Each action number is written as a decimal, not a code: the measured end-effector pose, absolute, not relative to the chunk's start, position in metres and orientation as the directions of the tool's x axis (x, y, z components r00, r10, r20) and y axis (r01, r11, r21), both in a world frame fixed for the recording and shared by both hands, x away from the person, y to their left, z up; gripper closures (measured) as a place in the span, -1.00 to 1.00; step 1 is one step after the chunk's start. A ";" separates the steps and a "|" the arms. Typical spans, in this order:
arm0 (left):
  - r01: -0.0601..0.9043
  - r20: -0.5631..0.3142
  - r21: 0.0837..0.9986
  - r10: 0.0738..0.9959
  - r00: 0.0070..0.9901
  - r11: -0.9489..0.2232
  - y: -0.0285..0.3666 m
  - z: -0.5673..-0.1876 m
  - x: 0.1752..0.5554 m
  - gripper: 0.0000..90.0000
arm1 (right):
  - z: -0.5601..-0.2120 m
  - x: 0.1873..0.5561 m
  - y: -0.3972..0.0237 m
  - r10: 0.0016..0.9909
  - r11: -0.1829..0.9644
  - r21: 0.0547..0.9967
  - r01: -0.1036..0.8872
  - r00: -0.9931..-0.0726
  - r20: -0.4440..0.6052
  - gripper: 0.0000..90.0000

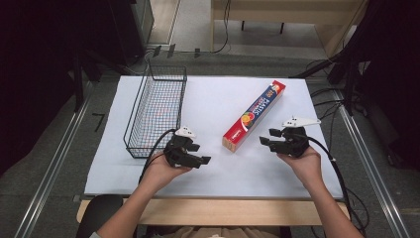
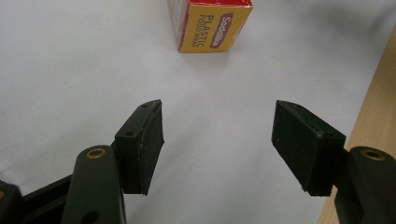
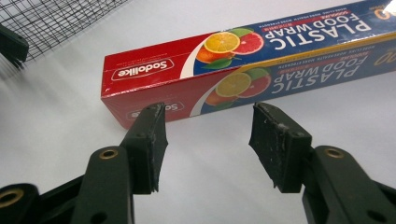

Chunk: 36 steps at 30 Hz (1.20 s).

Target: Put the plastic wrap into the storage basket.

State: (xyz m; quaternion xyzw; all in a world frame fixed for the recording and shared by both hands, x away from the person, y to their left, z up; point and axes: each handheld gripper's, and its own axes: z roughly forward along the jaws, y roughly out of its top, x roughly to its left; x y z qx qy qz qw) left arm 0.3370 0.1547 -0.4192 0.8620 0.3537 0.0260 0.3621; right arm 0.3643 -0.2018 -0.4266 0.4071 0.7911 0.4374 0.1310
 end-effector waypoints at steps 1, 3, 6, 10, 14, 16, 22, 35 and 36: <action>0.590 -0.208 0.644 0.631 0.748 -0.487 0.154 -0.419 0.337 -0.23 | -0.427 0.365 -0.202 0.761 0.284 0.798 0.531 -0.631 0.149 0.03; 0.590 -0.208 0.642 0.629 0.749 -0.490 0.154 -0.418 0.336 -0.23 | -0.427 0.365 -0.203 0.762 0.282 0.799 0.531 -0.630 0.149 0.03; 0.589 -0.216 0.648 0.624 0.751 -0.484 0.154 -0.417 0.336 -0.24 | -0.428 0.365 -0.203 0.768 0.276 0.793 0.543 -0.621 0.158 0.04; 0.588 -0.218 0.648 0.622 0.752 -0.484 0.153 -0.417 0.336 -0.24 | -0.429 0.366 -0.202 0.768 0.278 0.782 0.558 -0.618 0.168 0.08; 0.585 -0.210 0.645 0.622 0.754 -0.492 0.153 -0.418 0.336 -0.24 | -0.430 0.367 -0.203 0.773 0.276 0.780 0.562 -0.612 0.167 0.08; 0.585 -0.211 0.645 0.621 0.755 -0.492 0.153 -0.418 0.336 -0.24 | -0.430 0.367 -0.203 0.773 0.280 0.778 0.562 -0.613 0.164 0.08; 0.585 -0.212 0.649 0.623 0.753 -0.486 0.153 -0.417 0.336 -0.24 | -0.430 0.367 -0.202 0.770 0.284 0.771 0.569 -0.615 0.170 0.20; 0.580 -0.215 0.657 0.618 0.756 -0.481 0.157 -0.414 0.336 -0.24 | -0.421 0.360 -0.187 0.762 0.291 0.760 0.582 -0.621 0.184 0.59; 0.580 -0.216 0.659 0.618 0.756 -0.479 0.157 -0.414 0.335 -0.24 | -0.419 0.359 -0.183 0.756 0.291 0.758 0.583 -0.626 0.192 0.66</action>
